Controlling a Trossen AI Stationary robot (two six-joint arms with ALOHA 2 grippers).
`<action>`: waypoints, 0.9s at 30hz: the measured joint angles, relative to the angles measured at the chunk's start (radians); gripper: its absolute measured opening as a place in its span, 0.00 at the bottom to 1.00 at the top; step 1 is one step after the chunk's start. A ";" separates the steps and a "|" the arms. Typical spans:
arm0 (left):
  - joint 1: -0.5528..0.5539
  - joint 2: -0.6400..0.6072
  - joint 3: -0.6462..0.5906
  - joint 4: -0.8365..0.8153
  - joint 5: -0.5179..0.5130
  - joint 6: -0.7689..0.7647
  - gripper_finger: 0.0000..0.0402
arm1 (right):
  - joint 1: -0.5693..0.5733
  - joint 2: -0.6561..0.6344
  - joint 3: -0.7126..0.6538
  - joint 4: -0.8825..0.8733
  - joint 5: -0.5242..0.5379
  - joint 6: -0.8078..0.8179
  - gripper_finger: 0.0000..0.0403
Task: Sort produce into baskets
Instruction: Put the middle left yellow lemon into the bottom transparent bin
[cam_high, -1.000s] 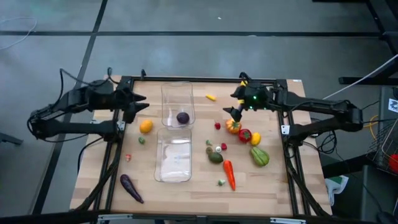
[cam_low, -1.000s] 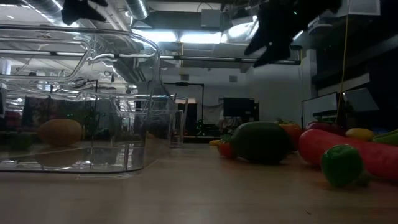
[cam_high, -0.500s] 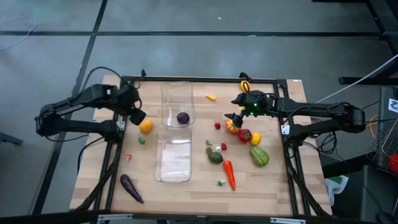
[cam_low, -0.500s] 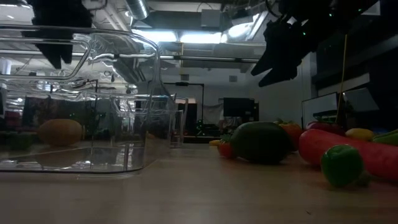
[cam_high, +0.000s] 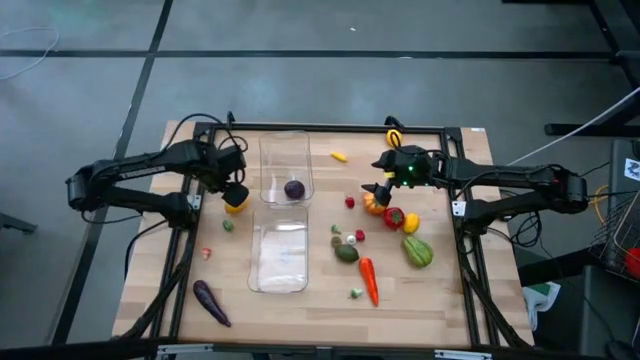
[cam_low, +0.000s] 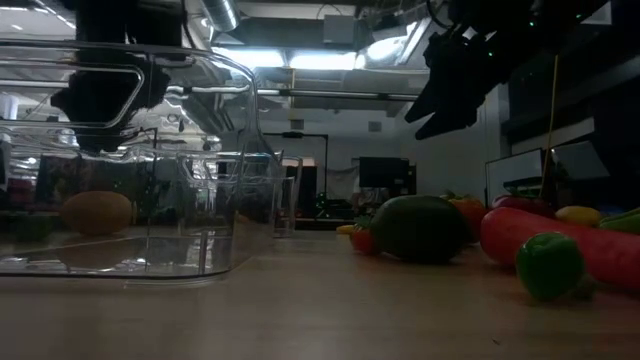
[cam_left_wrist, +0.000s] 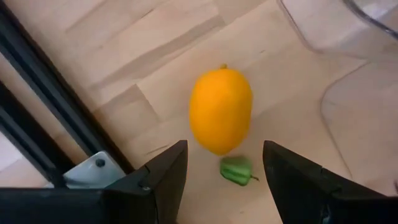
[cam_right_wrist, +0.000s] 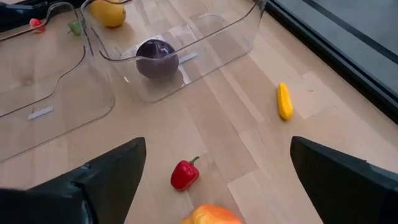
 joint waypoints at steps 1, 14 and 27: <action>0.000 0.007 -0.007 0.012 0.000 0.014 0.51 | 0.000 0.000 0.000 0.000 -0.007 0.000 0.98; 0.000 0.038 -0.061 0.162 -0.007 0.132 0.52 | 0.000 0.000 0.000 0.000 -0.007 0.000 0.98; 0.000 0.070 -0.061 0.144 -0.011 0.077 0.52 | 0.000 0.000 0.001 0.001 -0.007 0.000 0.98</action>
